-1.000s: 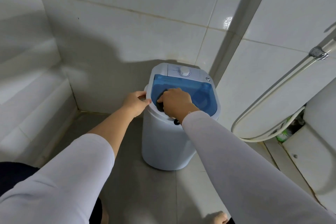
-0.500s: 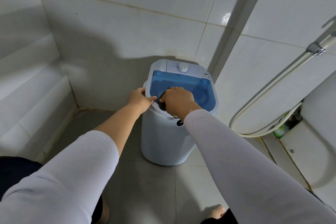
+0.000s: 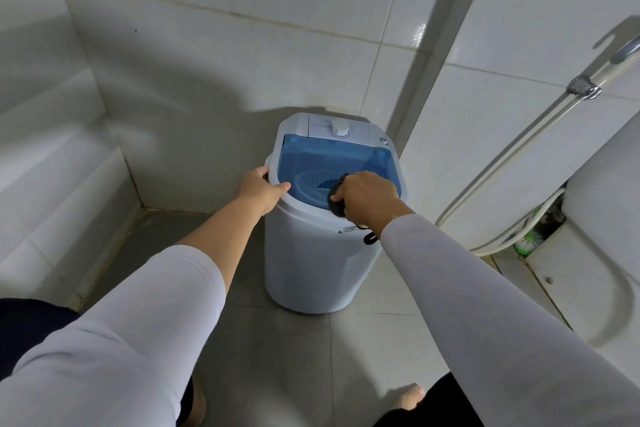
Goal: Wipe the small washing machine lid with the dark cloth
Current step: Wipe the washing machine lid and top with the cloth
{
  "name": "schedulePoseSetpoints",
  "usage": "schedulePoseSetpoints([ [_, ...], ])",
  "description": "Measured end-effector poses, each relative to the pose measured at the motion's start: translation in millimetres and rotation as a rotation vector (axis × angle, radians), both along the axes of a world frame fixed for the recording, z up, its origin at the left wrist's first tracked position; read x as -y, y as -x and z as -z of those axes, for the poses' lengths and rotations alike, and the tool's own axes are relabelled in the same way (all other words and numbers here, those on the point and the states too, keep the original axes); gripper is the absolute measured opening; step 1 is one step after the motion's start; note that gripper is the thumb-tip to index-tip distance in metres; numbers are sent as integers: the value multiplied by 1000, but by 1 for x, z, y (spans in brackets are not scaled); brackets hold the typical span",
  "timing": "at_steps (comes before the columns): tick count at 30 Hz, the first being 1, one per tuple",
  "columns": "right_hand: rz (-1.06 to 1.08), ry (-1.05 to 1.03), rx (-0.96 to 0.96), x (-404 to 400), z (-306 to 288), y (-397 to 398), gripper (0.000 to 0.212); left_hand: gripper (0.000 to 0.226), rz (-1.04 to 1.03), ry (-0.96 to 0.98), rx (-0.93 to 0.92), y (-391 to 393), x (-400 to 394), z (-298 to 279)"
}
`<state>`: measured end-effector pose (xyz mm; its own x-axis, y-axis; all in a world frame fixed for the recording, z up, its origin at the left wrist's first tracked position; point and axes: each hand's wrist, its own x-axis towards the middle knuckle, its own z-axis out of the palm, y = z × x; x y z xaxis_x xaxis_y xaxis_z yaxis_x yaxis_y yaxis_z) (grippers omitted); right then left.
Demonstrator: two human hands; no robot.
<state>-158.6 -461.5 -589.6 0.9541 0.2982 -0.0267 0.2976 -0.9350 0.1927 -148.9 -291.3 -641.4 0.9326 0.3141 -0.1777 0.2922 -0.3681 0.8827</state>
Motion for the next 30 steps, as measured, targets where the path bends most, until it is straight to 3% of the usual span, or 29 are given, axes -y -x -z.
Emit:
schedulePoseSetpoints([
  [30,161,34,22,73,-8,-14,35,64,73,-158,-78,-2,-2,-10],
])
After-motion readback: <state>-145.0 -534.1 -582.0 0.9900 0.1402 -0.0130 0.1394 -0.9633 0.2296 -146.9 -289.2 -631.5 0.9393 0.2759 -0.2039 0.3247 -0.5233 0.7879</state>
